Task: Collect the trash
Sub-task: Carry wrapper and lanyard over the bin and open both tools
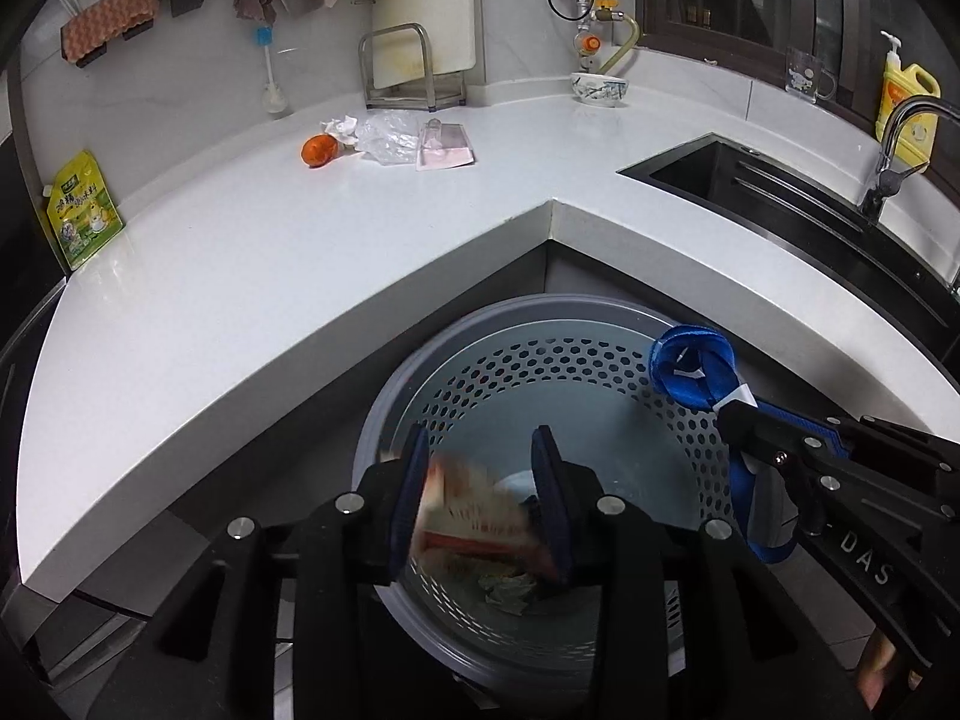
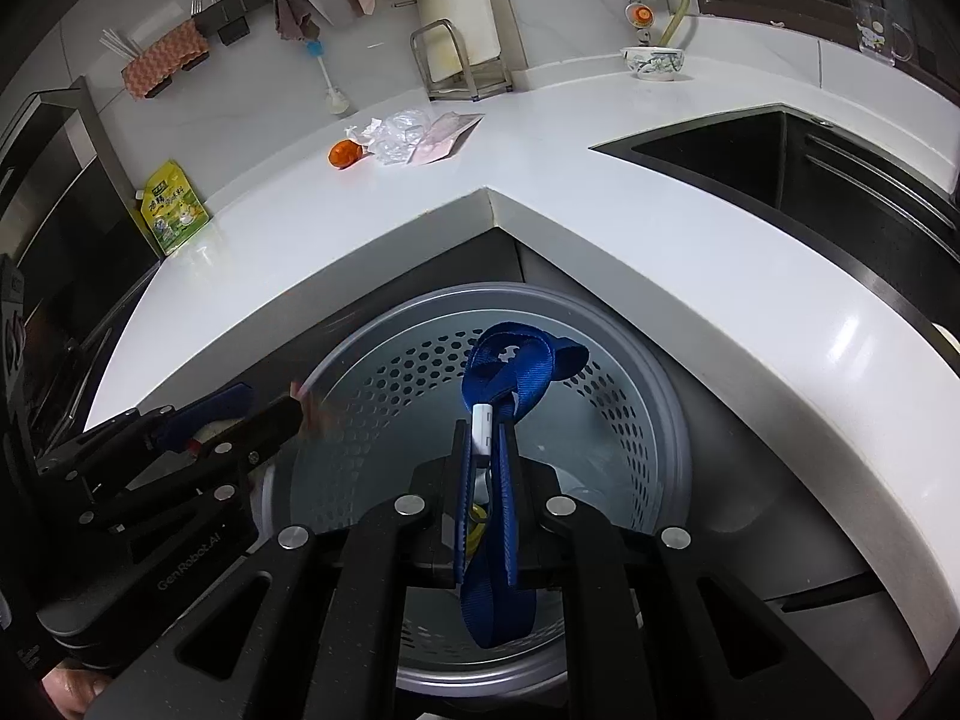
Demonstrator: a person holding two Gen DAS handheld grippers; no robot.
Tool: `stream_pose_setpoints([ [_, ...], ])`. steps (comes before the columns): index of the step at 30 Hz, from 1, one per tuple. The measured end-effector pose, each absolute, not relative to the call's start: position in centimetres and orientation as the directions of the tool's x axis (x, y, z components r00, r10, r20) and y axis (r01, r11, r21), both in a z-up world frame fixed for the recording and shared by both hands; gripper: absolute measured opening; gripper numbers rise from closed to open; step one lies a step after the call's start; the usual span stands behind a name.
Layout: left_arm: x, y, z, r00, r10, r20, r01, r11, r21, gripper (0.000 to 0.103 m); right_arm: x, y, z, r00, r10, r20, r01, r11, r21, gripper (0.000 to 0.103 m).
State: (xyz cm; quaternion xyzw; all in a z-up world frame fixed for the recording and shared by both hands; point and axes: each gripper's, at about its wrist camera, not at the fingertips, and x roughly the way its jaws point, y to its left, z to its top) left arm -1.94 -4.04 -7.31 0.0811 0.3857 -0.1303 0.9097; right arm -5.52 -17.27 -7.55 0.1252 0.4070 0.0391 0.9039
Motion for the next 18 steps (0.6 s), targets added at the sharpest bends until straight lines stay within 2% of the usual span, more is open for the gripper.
stream_pose_setpoints([
  [2,-1.94,-3.93,-7.26,0.67,-0.172,-0.722,0.294,0.955,0.046,0.05,-5.65,-17.31,-7.35,0.673,0.175,-0.719,0.029,0.965,0.262,0.015],
  [4,-1.91,-3.77,-7.12,0.673,-0.172,-0.719,0.289,0.956,0.042,0.055,-5.71,-17.42,-7.25,0.679,0.17,-0.714,0.031,0.965,0.259,0.031],
  [6,-1.89,-3.73,-6.99,0.676,-0.171,-0.716,0.287,0.957,0.042,0.058,-5.89,-17.55,-7.0,0.691,0.165,-0.704,0.035,0.965,0.26,0.042],
  [8,-1.9,-3.68,-6.95,0.679,-0.167,-0.715,0.282,0.958,0.044,0.061,-5.93,-17.71,-6.92,0.692,0.163,-0.703,0.038,0.965,0.261,0.042],
  [18,-1.72,-3.64,-6.91,0.677,-0.158,-0.719,0.275,0.96,0.048,0.063,-5.78,-17.99,-7.19,0.686,0.169,-0.708,0.04,0.962,0.268,0.042],
])
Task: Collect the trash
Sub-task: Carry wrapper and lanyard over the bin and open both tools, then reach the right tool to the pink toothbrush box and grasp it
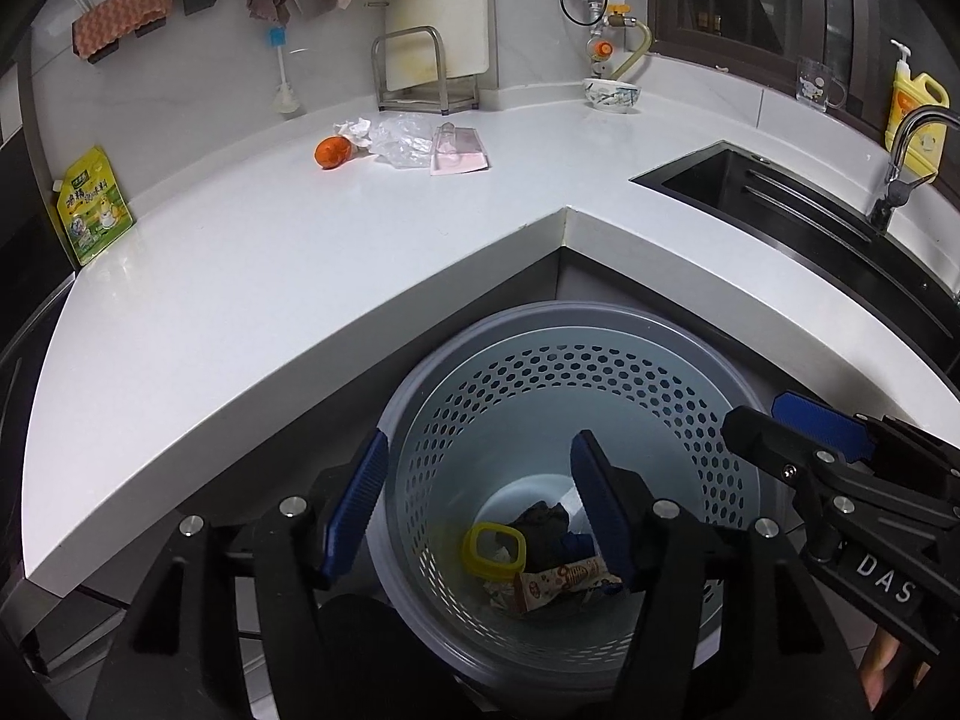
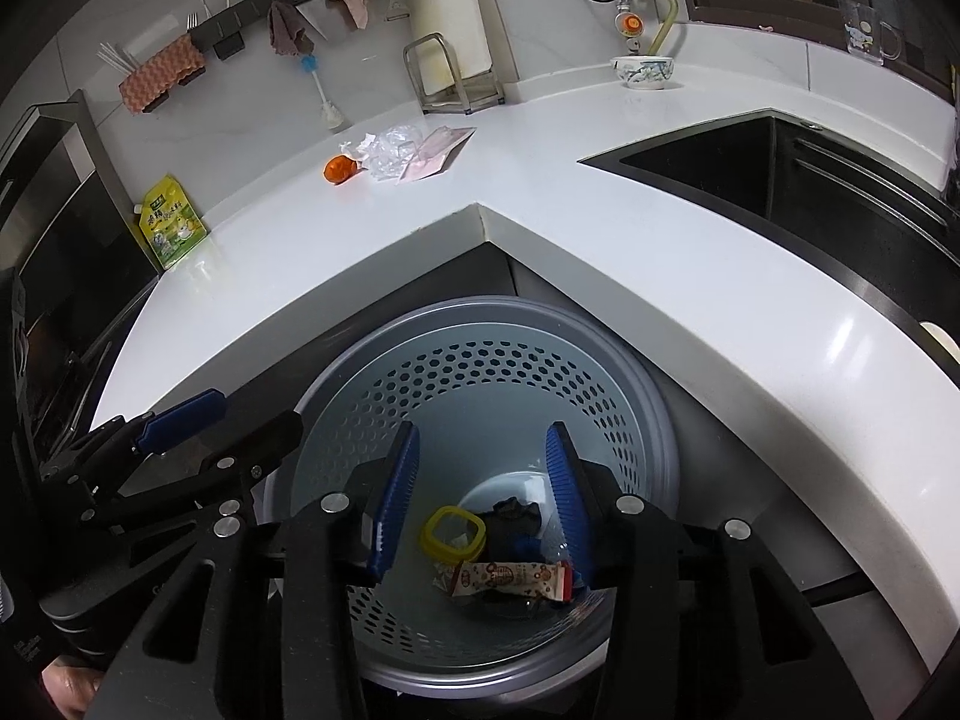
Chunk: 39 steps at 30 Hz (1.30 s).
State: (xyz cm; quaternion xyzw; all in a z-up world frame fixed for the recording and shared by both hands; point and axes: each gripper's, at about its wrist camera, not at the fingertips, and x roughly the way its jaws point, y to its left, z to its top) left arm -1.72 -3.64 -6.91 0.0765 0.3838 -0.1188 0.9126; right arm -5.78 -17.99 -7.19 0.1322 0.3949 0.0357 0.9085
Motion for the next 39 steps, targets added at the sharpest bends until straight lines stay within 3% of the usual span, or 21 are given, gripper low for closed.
stream_pose_setpoints([
  [14,-1.6,-3.4,-6.7,0.679,-0.147,-0.719,0.264,0.963,0.052,0.076,-5.8,-18.4,-7.7,0.682,0.176,-0.71,0.051,0.957,0.286,0.044],
  [27,0.1,-3.2,-6.7,0.665,-0.141,-0.733,0.249,0.968,0.039,0.087,-4.7,-19.5,-8.5,0.677,0.183,-0.713,0.06,0.952,0.301,0.055],
  [39,4.6,-0.1,-2.4,0.745,-0.095,-0.66,0.149,0.989,0.026,0.092,2.3,-19.4,-4.7,0.72,0.201,-0.665,-0.012,0.96,0.278,0.063],
])
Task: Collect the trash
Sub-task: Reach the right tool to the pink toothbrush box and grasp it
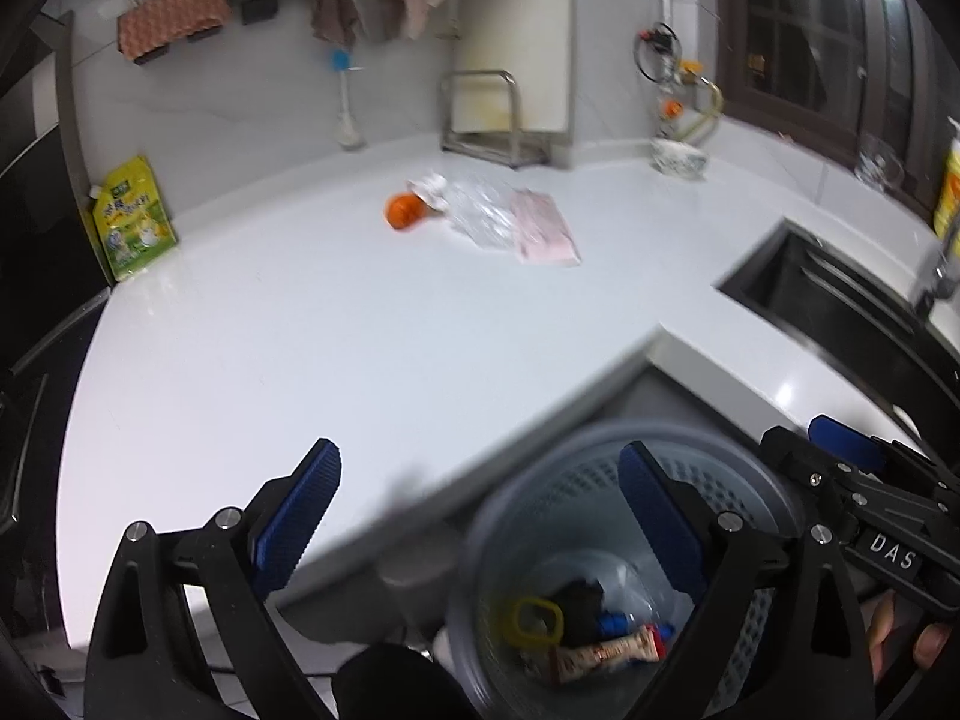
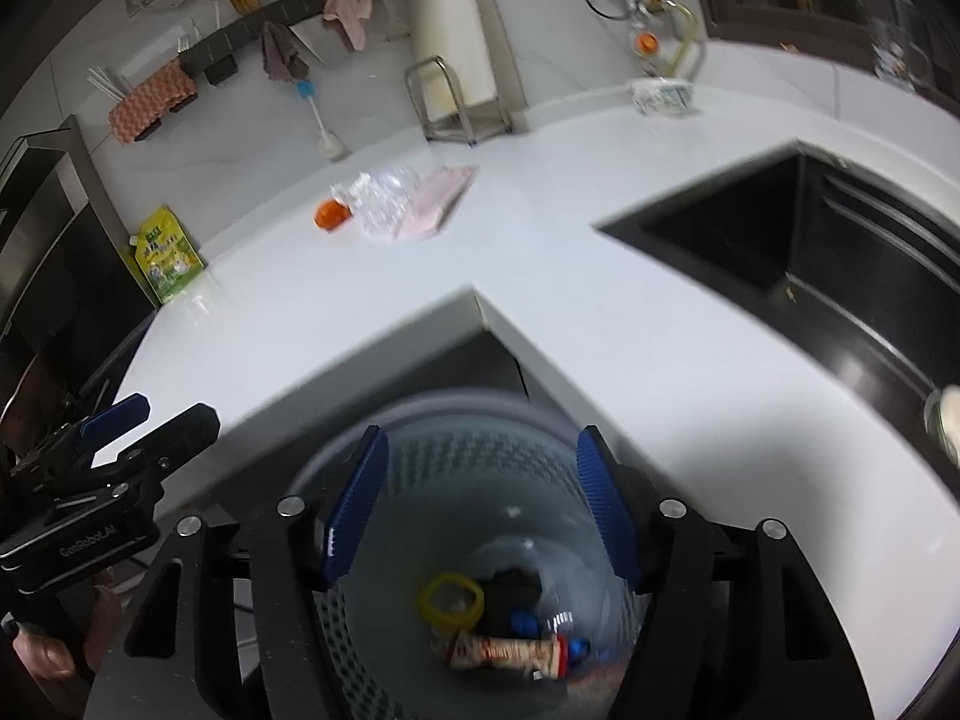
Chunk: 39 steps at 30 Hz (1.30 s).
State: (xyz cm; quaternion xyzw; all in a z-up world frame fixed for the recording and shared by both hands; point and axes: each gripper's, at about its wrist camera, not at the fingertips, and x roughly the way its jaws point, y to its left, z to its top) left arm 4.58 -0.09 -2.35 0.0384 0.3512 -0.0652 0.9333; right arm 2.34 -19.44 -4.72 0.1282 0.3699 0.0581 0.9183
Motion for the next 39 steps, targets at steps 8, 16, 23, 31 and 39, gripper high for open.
stream_pose_setpoints([
  [8,10.1,3.2,-0.9,0.758,-0.038,-0.651,0.048,0.999,-0.002,0.092,10.5,-17.9,-3.1,0.703,0.221,-0.676,-0.054,0.964,0.259,0.063],
  [16,14.9,5.0,-1.3,0.745,-0.024,-0.667,0.015,1.0,-0.019,0.092,19.1,-16.0,-2.5,0.682,0.208,-0.701,-0.035,0.967,0.253,0.066],
  [23,17.8,6.0,-1.7,0.739,-0.032,-0.673,0.016,0.999,-0.029,0.092,25.2,-14.3,-3.3,0.661,0.173,-0.73,-0.009,0.975,0.223,0.067],
  [31,20.3,6.3,-2.7,0.725,-0.038,-0.688,0.017,0.999,-0.037,0.092,29.7,-13.4,-5.0,0.621,0.119,-0.775,0.023,0.985,0.17,0.067],
  [39,21.3,5.9,-3.4,0.71,-0.044,-0.703,0.018,0.999,-0.044,0.092,31.4,-12.8,-6.2,0.587,0.051,-0.808,0.026,0.996,0.082,0.067],
])
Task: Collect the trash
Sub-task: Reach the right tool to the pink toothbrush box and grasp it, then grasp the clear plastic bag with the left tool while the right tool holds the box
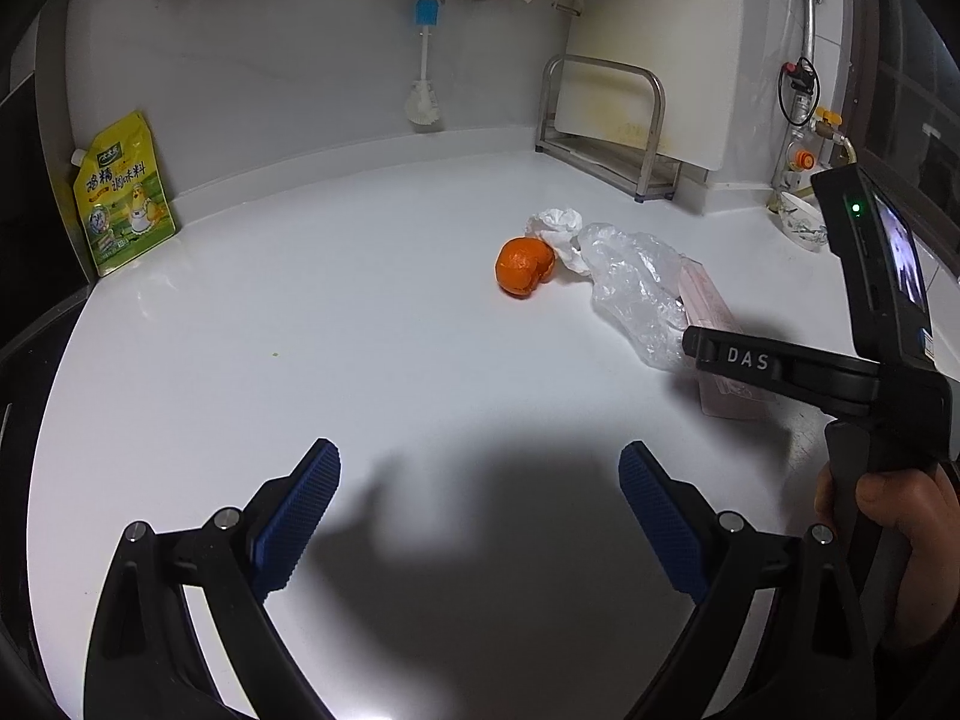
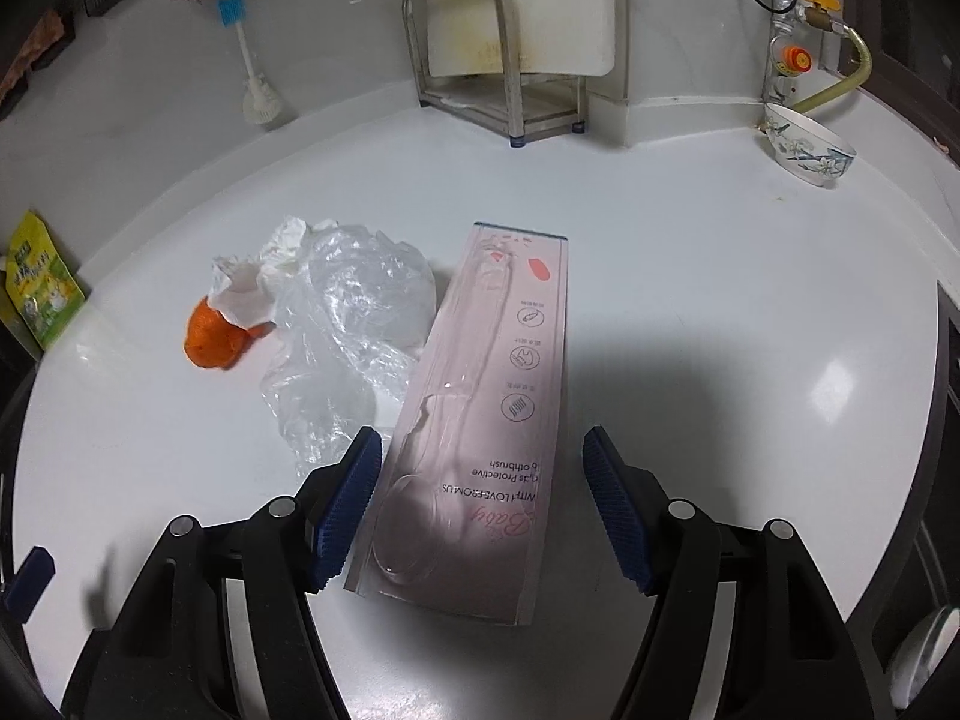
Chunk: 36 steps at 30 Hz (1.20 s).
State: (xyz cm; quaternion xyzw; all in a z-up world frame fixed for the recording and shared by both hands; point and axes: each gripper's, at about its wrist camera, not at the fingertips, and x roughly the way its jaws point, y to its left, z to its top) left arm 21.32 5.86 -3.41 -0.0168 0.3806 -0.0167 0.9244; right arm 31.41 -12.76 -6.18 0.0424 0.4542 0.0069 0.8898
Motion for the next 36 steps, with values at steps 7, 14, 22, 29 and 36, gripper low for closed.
stream_pose_setpoints([
  [7,21.7,5.0,-3.3,0.706,-0.038,-0.707,0.021,0.999,-0.033,0.092,31.4,-13.2,-6.1,0.59,0.049,-0.806,-0.003,0.998,0.058,0.056],
  [14,22.5,3.0,-2.8,0.703,-0.057,-0.709,0.044,0.998,-0.037,0.092,31.1,-16.2,-5.6,0.591,0.107,-0.799,-0.023,0.993,0.116,0.053],
  [22,25.5,-0.1,-2.8,0.701,-0.052,-0.711,0.039,0.999,-0.035,0.092,31.0,-21.0,-5.5,0.608,0.153,-0.779,-0.028,0.985,0.172,0.053],
  [29,29.8,-3.0,-3.5,0.685,-0.008,-0.728,0.009,1.0,-0.002,0.092,30.8,-23.6,-5.6,0.615,0.224,-0.756,-0.03,0.965,0.261,0.053],
  [36,33.1,-4.5,-5.1,0.63,-0.004,-0.777,-0.037,0.999,-0.035,0.089,30.7,-25.6,-5.7,0.619,0.254,-0.743,0.002,0.946,0.325,0.053],
])
